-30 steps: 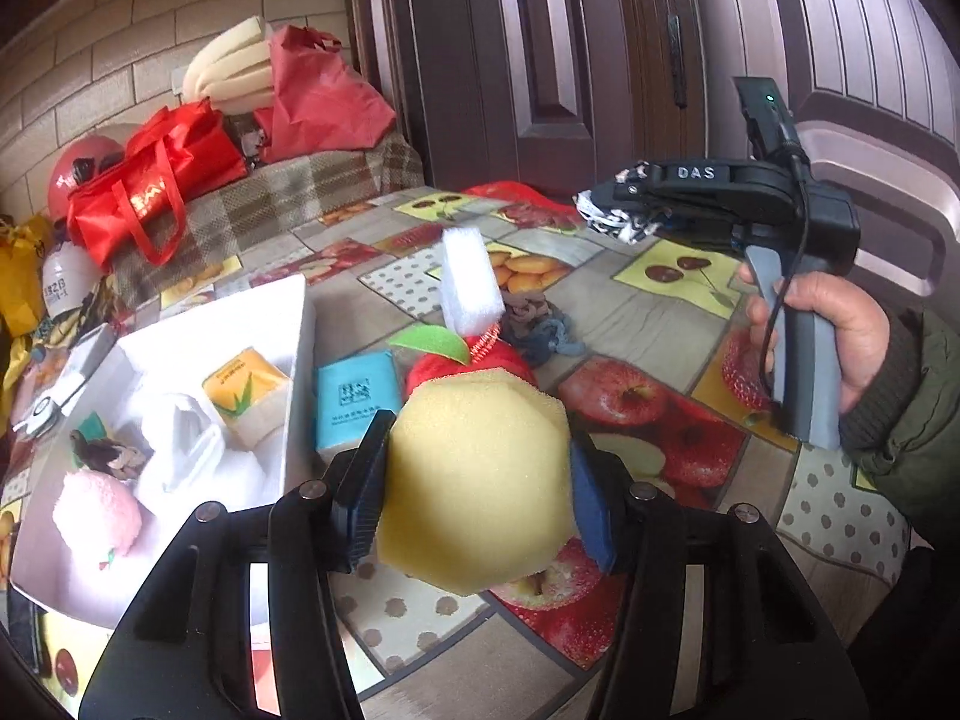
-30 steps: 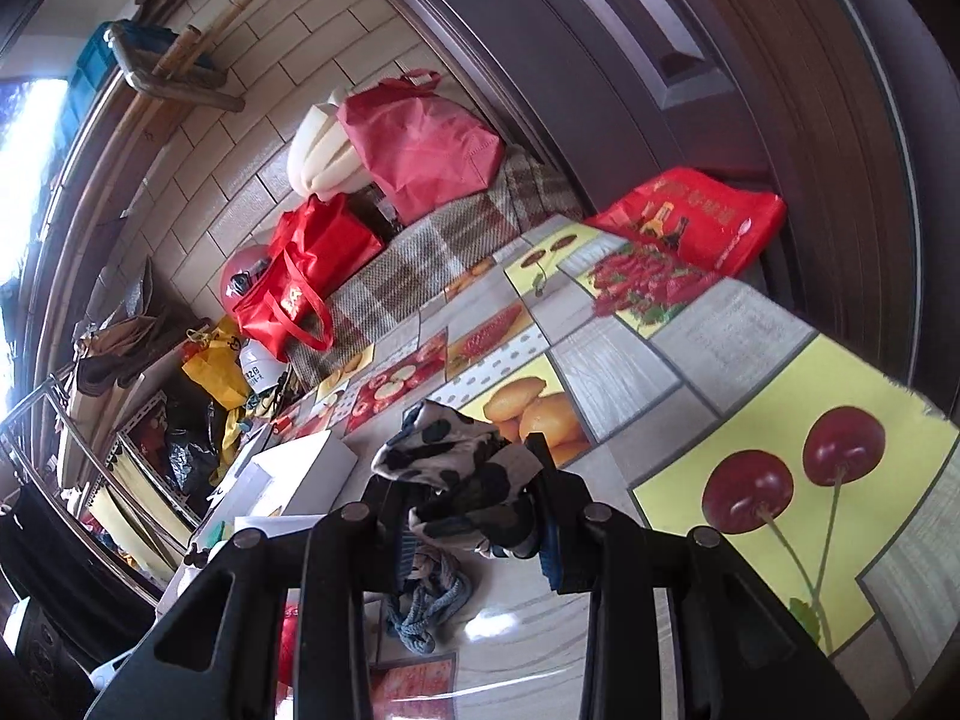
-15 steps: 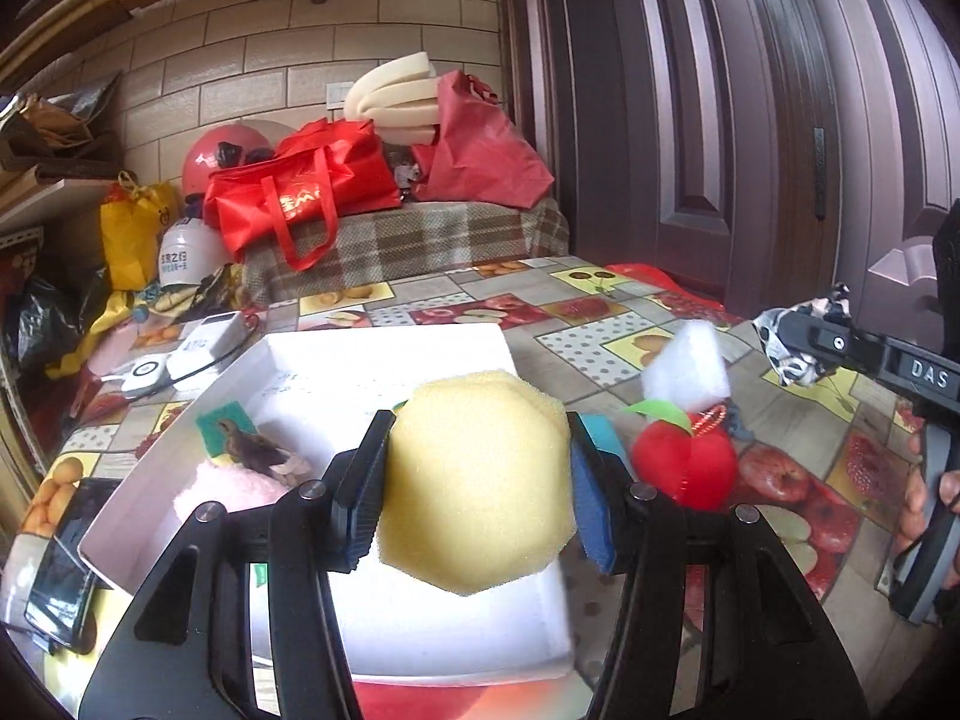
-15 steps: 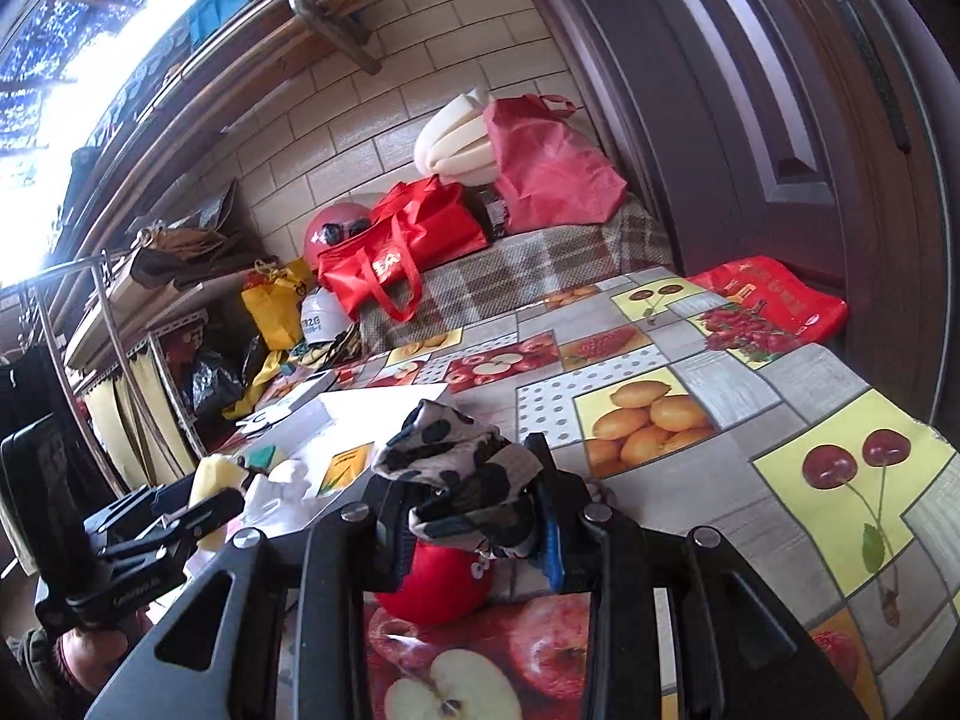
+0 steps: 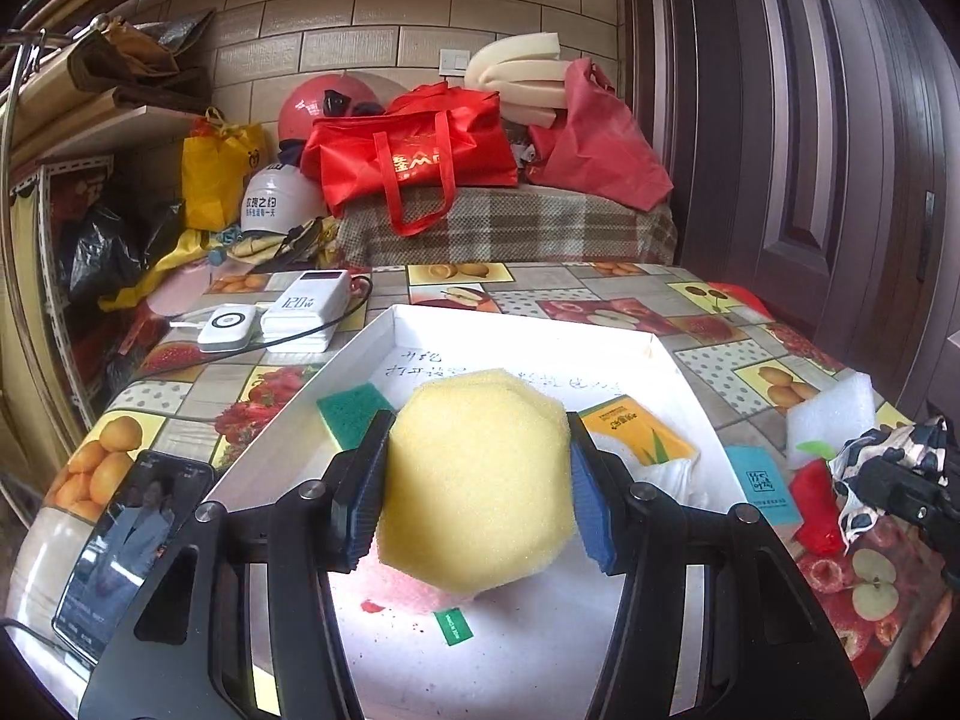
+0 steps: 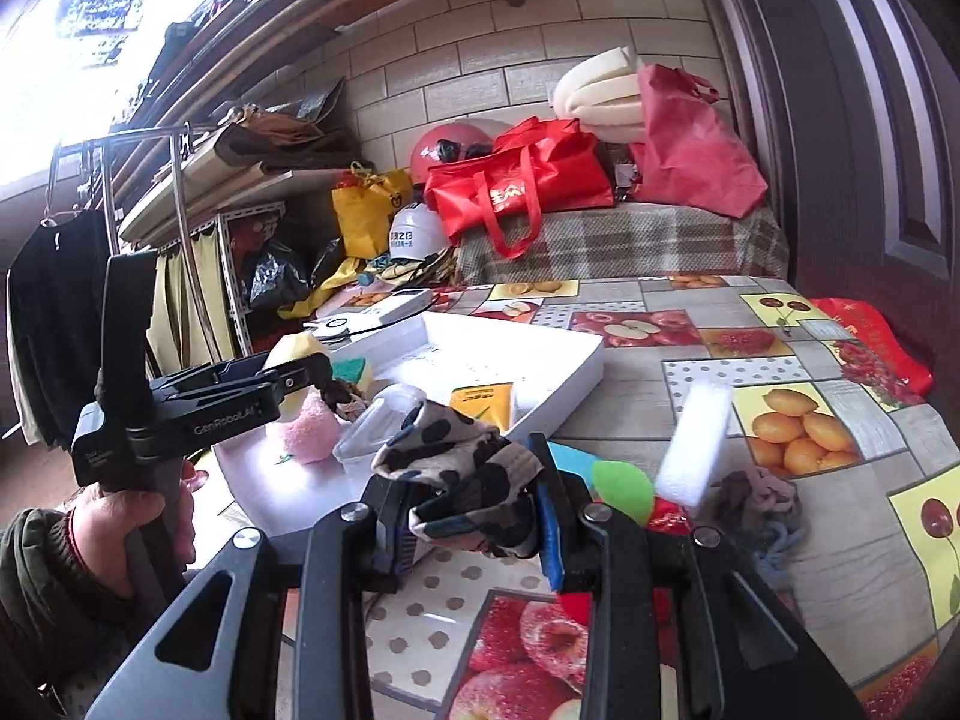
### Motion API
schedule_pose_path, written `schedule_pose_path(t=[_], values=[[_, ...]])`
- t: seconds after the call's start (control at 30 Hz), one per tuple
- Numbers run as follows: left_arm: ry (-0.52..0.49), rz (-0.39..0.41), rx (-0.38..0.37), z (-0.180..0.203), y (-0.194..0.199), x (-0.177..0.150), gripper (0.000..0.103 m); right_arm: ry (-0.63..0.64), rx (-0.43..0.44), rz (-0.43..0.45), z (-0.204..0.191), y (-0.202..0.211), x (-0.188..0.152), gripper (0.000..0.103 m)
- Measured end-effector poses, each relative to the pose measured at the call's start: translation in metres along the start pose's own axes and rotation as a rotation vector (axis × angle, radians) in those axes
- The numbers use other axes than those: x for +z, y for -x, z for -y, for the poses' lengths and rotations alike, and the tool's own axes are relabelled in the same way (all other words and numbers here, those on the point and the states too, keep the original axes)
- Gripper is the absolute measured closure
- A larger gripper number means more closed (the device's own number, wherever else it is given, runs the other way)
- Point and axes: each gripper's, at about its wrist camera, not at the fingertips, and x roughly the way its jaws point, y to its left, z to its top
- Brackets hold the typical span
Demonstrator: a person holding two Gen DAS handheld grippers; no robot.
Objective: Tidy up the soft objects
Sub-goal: 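Drop the yellow sponge into the box with the left tool while the right tool drops the patterned cloth in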
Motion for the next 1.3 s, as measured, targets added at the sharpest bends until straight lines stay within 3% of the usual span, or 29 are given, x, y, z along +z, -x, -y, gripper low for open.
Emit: schedule_pose_path(t=[0.33, 0.57, 0.7, 0.8, 1.0, 1.13, 1.3], values=[[0.062, -0.064, -0.004, -0.016, -0.02, 0.004, 0.049, 0.036, 0.078, -0.091, -0.029, -0.039, 0.005, 0.071], [0.18, -0.075, -0.014, -0.04, -0.022, 0.004, 0.049, 0.097, 0.141, -0.164, -0.05, -0.056, 0.004, 0.072], [0.161, -0.068, -0.009, -0.036, -0.02, 0.005, 0.049, 0.134, 0.18, -0.264, -0.06, -0.075, 0.001, 0.072], [0.14, -0.059, -0.005, -0.032, -0.018, 0.006, 0.049, 0.108, 0.163, -0.327, -0.055, -0.097, 0.003, 0.072], [0.13, -0.058, -0.002, -0.031, -0.018, 0.006, 0.049, 0.006, 0.008, -0.281, -0.023, -0.125, 0.022, 0.071], [0.082, -0.054, 0.023, -0.022, -0.017, 0.007, 0.049, -0.059, 0.009, -0.242, -0.01, -0.118, 0.023, 0.071], [-0.003, -0.045, 0.018, 0.002, -0.023, 0.011, 0.047, -0.009, -0.001, -0.199, -0.02, -0.111, 0.026, 0.071]])
